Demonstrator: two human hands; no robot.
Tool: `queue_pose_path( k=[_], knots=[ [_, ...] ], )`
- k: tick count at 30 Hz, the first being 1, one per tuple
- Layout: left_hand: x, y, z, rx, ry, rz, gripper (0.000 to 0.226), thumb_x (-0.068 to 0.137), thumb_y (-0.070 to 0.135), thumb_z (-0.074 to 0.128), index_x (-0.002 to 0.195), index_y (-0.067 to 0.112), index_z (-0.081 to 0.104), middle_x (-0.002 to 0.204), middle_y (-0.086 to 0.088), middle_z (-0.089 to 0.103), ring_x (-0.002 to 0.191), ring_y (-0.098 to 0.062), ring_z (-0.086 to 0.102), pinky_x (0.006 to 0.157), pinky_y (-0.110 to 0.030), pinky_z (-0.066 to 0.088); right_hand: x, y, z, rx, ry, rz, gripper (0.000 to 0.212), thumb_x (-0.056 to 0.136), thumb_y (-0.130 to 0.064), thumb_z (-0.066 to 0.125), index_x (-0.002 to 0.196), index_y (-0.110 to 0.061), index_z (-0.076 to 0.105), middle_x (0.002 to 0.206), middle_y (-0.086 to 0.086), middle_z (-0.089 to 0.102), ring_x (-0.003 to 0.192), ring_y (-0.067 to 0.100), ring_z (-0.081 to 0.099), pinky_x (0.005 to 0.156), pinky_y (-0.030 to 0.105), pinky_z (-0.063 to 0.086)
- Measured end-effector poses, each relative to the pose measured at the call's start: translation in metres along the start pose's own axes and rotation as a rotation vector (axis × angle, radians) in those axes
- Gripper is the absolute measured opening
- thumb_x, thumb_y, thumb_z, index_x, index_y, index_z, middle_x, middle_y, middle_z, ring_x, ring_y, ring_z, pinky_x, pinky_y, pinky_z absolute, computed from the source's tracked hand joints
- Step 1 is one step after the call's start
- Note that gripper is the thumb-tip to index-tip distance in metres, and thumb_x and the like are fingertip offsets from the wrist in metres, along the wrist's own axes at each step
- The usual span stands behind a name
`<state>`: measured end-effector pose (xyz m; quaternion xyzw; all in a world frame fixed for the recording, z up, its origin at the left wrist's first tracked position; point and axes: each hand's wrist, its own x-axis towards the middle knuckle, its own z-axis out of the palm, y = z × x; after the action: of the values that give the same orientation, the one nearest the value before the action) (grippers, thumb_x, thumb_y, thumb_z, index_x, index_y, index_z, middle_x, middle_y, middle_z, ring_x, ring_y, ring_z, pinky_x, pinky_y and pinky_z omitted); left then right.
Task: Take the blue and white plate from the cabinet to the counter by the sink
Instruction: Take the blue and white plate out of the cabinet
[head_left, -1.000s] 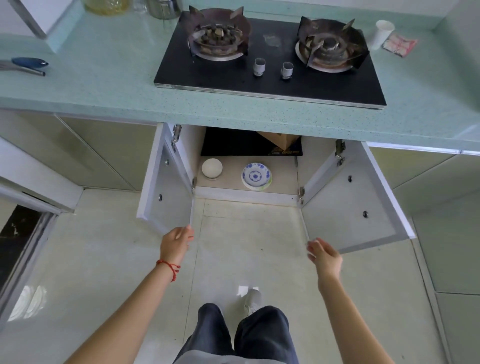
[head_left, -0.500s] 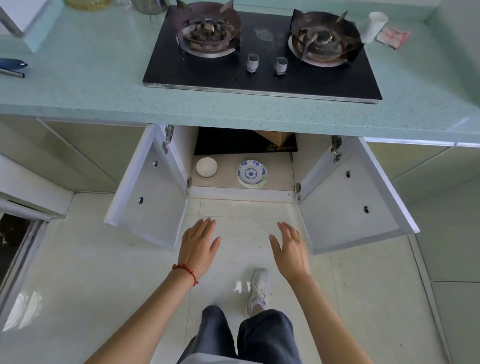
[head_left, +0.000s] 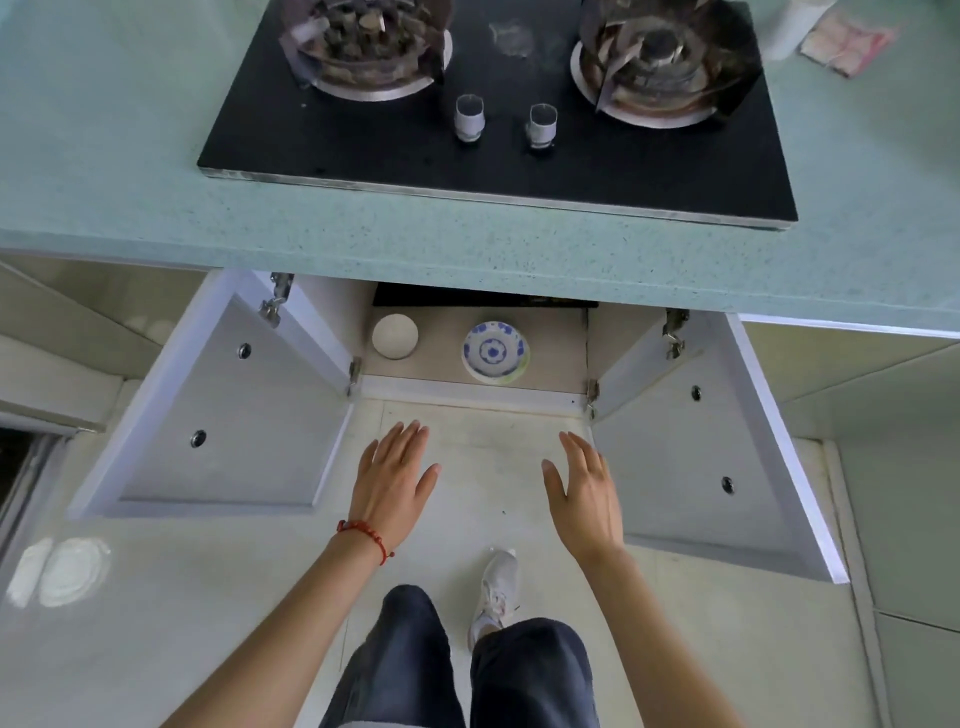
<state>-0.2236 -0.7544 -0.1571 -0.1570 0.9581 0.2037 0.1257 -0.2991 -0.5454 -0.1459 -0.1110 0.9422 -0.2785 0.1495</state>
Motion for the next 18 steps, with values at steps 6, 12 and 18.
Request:
queue_pose_path(
  k=[6, 12, 18],
  knots=[
    [0.049, 0.009, 0.015, -0.038, 0.01, -0.006, 0.06, 0.089, 0.044, 0.026, 0.134, 0.006, 0.037, 0.143, -0.015, 0.04, 0.134, -0.03, 0.033, 0.11, -0.045, 0.029, 0.048, 0.02, 0.004, 0.031, 0.027, 0.029, 0.043, 0.093, -0.026, 0.044, 0.131, -0.007, 0.04, 0.138, 0.012, 0.046, 0.127, 0.027, 0.039, 0.102, 0.039, 0.037],
    [0.099, 0.005, 0.031, -0.068, 0.012, 0.028, 0.049, 0.092, 0.03, 0.042, 0.134, 0.005, 0.037, 0.143, -0.015, 0.041, 0.135, -0.029, 0.033, 0.11, -0.042, 0.027, 0.092, 0.029, 0.025, 0.099, 0.066, 0.077, 0.042, 0.094, -0.026, 0.043, 0.132, -0.009, 0.04, 0.138, 0.011, 0.046, 0.128, 0.025, 0.039, 0.101, 0.036, 0.036],
    [0.161, -0.015, 0.064, -0.038, 0.027, 0.056, 0.055, 0.089, 0.038, 0.033, 0.13, 0.004, 0.041, 0.137, -0.017, 0.047, 0.13, -0.031, 0.04, 0.107, -0.044, 0.032, 0.143, 0.045, 0.061, 0.202, 0.122, 0.116, 0.04, 0.093, -0.024, 0.044, 0.131, -0.011, 0.042, 0.136, 0.011, 0.047, 0.127, 0.025, 0.039, 0.102, 0.036, 0.035]
  ],
)
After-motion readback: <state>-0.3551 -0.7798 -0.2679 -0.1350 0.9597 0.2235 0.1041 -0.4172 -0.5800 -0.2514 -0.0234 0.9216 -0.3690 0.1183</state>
